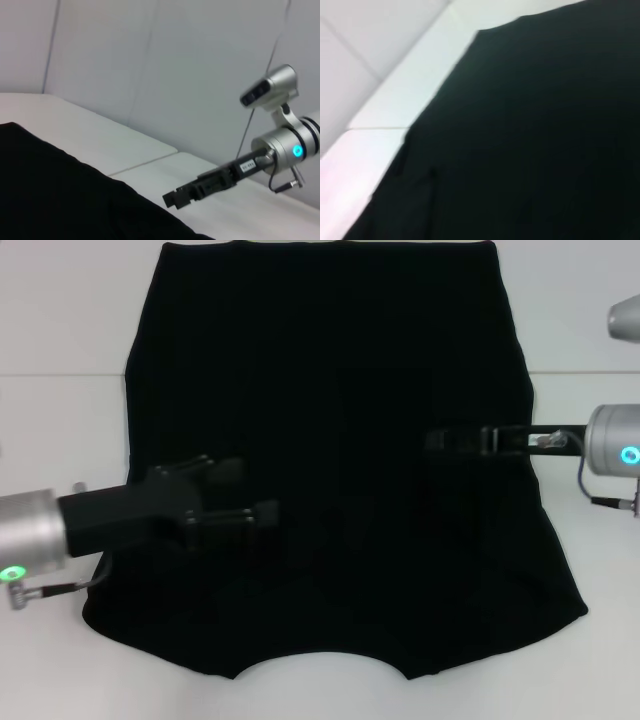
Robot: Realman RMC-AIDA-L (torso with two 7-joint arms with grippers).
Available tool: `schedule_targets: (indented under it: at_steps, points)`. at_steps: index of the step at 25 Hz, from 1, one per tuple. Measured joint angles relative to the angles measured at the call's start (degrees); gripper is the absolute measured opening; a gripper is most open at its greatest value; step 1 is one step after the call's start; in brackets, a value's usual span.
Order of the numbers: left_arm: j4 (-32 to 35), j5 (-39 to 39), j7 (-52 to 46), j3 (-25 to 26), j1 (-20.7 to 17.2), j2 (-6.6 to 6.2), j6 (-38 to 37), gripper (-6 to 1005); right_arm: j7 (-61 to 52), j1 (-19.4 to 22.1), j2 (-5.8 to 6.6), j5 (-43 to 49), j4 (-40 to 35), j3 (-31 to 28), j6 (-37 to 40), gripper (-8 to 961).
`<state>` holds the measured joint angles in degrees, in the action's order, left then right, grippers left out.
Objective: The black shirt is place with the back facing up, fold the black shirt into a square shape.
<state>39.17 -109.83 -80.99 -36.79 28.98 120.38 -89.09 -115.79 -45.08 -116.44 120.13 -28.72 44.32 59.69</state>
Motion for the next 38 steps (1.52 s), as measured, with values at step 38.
schedule_targets:
  at_steps: [38]
  points:
    - [4.45,-20.98,-2.26,17.53,-8.75,0.23,6.2,904,15.26,-3.05,-2.99,-0.95,-1.37,3.24,15.65,680]
